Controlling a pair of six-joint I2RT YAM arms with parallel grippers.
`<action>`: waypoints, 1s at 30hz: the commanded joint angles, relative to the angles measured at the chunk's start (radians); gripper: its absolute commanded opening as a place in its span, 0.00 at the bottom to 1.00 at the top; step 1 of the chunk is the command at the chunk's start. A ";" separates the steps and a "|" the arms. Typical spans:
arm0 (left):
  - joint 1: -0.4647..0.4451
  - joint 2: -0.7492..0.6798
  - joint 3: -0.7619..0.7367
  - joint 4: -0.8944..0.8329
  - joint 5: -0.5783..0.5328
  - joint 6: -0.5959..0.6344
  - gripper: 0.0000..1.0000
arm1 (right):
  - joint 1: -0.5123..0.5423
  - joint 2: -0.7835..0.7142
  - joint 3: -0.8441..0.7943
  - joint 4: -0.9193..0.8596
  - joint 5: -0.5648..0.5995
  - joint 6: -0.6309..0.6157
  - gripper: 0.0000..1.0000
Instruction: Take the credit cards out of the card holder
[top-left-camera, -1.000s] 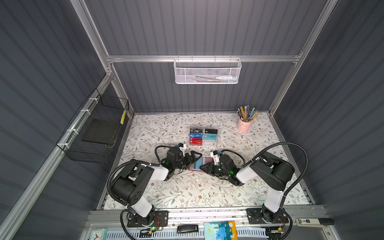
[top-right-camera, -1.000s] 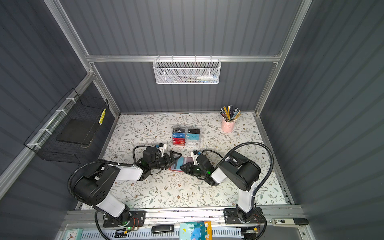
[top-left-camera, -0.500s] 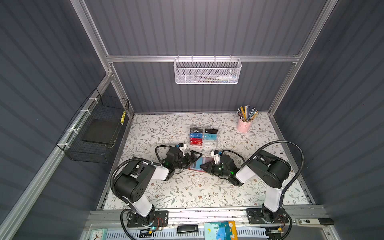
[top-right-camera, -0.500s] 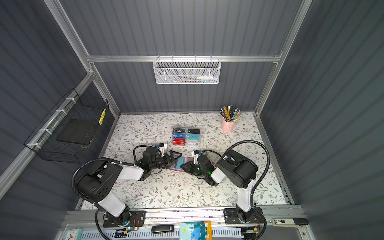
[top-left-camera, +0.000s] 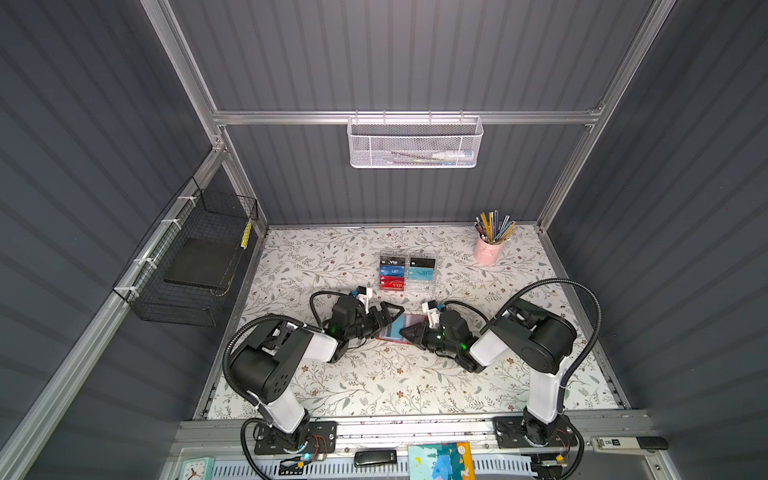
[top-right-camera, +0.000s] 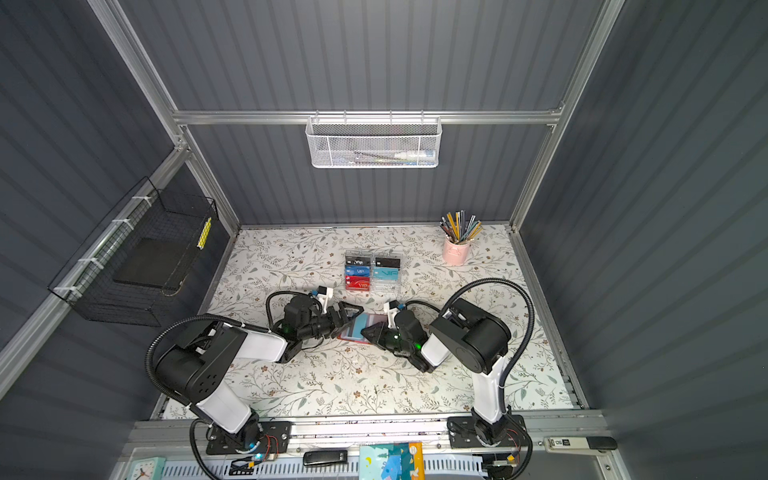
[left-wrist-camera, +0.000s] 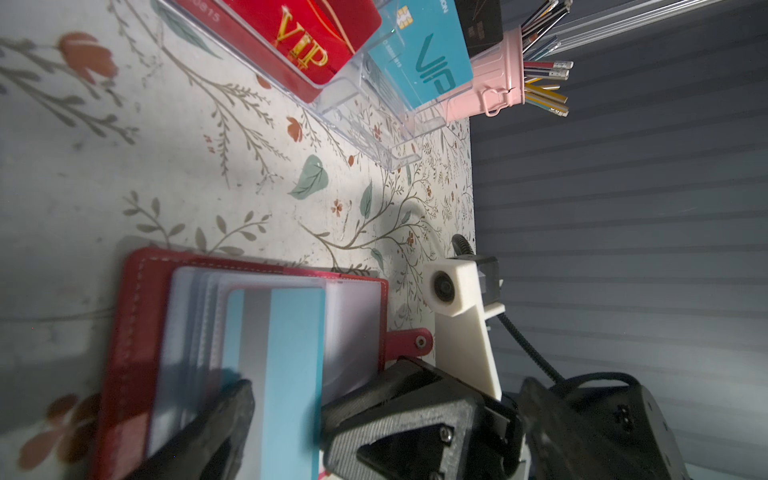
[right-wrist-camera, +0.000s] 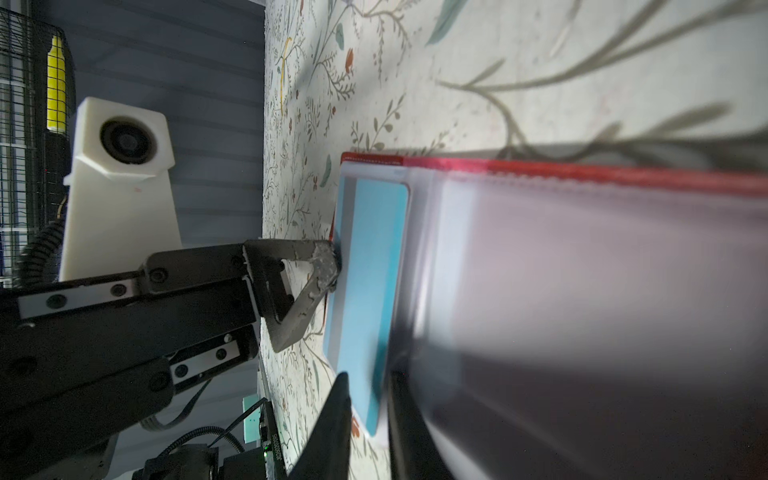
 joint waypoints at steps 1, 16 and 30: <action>0.008 0.027 -0.037 -0.091 0.006 -0.008 1.00 | -0.004 0.017 0.022 0.012 0.021 0.006 0.18; 0.009 0.043 -0.057 -0.055 0.014 -0.026 1.00 | -0.003 0.017 0.014 0.050 0.004 0.015 0.07; 0.009 0.062 -0.072 -0.003 0.019 -0.048 1.00 | -0.001 0.029 0.023 0.093 -0.009 0.007 0.07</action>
